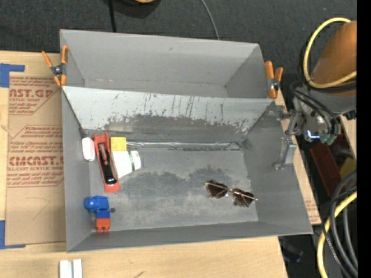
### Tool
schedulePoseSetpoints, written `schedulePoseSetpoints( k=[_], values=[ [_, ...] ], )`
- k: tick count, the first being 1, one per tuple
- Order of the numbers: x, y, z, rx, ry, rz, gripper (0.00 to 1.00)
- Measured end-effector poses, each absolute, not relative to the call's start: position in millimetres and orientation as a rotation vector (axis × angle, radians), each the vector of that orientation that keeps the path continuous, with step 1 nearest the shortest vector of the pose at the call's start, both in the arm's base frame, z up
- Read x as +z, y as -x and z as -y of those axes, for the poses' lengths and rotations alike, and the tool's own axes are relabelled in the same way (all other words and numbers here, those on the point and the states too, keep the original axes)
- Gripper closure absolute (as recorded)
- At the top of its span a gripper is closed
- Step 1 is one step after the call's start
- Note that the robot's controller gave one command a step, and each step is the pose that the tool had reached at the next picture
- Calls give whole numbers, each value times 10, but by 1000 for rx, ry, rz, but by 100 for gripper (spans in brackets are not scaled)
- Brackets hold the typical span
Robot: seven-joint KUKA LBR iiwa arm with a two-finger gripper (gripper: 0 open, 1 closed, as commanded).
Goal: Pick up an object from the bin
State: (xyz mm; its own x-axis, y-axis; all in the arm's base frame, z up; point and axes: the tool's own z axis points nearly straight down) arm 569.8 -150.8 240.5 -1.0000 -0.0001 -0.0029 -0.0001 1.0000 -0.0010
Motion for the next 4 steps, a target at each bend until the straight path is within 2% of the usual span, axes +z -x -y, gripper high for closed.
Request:
schedulePoseSetpoints(
  k=[1, 2, 3, 4],
  values=[
    [1908, -5657, 1402, -3, 25, -3135, 0],
    [1616, -5596, 1183, 0, 44, -3144, 0],
    [1617, -5597, 1137, -1, 55, -3138, 0],
    [1243, -5443, 1147, 0, 142, -3138, 0]
  ],
)
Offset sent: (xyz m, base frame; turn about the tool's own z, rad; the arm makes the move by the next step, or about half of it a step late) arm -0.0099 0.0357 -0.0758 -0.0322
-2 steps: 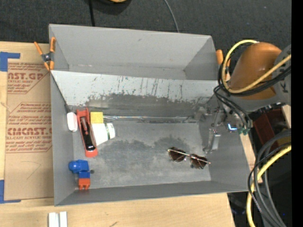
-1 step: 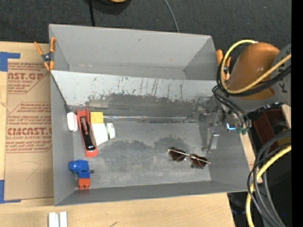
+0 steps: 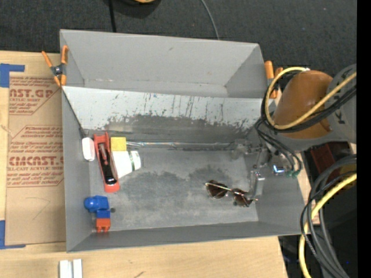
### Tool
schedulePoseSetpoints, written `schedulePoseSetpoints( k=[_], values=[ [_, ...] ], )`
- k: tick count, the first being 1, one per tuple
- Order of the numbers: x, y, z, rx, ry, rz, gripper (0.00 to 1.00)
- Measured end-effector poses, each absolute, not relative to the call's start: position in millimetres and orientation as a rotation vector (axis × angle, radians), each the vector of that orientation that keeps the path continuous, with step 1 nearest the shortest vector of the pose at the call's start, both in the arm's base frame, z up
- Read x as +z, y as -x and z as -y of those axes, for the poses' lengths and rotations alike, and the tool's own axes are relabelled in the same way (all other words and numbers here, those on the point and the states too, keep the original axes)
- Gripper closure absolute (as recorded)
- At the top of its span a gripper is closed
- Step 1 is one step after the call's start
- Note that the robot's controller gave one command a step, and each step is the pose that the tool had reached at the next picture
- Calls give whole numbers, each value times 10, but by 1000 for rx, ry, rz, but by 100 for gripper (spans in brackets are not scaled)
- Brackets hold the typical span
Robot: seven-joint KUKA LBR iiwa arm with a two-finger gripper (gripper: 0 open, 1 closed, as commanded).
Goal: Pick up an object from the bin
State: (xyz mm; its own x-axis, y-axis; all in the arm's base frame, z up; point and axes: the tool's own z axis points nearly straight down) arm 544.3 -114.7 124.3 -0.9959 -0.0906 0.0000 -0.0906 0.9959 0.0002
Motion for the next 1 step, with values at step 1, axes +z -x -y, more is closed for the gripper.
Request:
schedulePoseSetpoints(
  k=[1],
  values=[
    [1094, -5454, 1055, 4, -136, 3149, 0]
  ],
)
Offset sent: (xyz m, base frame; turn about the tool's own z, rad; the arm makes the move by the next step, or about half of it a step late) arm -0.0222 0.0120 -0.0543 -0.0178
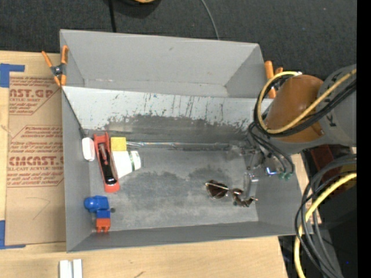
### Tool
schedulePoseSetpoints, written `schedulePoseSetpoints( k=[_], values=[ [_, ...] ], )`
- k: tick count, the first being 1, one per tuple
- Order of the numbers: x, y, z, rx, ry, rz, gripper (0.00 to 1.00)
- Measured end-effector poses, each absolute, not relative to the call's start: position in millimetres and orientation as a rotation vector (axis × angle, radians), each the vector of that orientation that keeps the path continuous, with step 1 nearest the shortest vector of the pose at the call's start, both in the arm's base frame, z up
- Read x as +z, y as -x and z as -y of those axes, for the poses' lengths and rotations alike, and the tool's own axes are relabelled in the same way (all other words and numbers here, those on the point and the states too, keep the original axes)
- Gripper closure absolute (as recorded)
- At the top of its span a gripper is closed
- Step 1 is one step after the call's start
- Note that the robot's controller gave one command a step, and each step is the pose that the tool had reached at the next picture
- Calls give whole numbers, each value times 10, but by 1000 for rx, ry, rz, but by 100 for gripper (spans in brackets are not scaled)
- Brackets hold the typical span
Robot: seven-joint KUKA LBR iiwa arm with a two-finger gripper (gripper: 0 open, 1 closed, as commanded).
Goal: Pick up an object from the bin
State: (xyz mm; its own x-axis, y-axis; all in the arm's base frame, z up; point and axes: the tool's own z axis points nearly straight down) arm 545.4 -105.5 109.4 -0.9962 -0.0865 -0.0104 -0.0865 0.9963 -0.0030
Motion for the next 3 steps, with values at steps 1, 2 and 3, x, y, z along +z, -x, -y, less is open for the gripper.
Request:
schedulePoseSetpoints(
  k=[1, 2, 3],
  values=[
    [693, -5222, 1019, 0, 171, -3137, 100],
    [693, -5222, 1019, 0, 171, -3137, 100],
    [692, -5198, 1043, 1, 156, -3138, 100]
  ],
)
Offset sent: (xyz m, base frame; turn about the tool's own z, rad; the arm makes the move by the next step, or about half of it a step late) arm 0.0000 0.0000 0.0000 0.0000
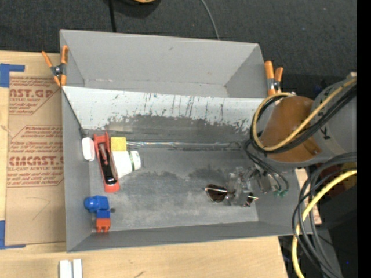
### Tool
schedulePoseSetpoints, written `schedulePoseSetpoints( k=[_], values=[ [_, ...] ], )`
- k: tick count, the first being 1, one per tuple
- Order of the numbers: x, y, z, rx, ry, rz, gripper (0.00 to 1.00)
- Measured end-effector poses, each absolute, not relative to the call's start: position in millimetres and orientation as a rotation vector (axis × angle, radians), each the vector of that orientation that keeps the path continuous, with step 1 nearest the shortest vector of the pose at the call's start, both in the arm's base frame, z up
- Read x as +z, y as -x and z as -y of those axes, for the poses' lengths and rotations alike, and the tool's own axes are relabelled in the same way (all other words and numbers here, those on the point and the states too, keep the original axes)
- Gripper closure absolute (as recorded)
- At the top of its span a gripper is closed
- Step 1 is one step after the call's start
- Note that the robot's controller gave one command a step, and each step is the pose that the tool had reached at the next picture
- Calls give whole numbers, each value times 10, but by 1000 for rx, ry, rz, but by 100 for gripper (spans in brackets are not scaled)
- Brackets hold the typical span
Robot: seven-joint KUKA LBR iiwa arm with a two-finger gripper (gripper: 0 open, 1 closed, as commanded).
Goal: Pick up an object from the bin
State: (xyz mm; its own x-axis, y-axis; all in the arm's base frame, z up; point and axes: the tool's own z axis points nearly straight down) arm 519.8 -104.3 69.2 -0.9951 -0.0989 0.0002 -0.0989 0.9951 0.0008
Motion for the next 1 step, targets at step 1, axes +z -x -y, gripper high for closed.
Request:
schedulePoseSetpoints(
  k=[1],
  values=[
    [692, -5183, 1061, -2, -131, 3138, 100]
  ],
)
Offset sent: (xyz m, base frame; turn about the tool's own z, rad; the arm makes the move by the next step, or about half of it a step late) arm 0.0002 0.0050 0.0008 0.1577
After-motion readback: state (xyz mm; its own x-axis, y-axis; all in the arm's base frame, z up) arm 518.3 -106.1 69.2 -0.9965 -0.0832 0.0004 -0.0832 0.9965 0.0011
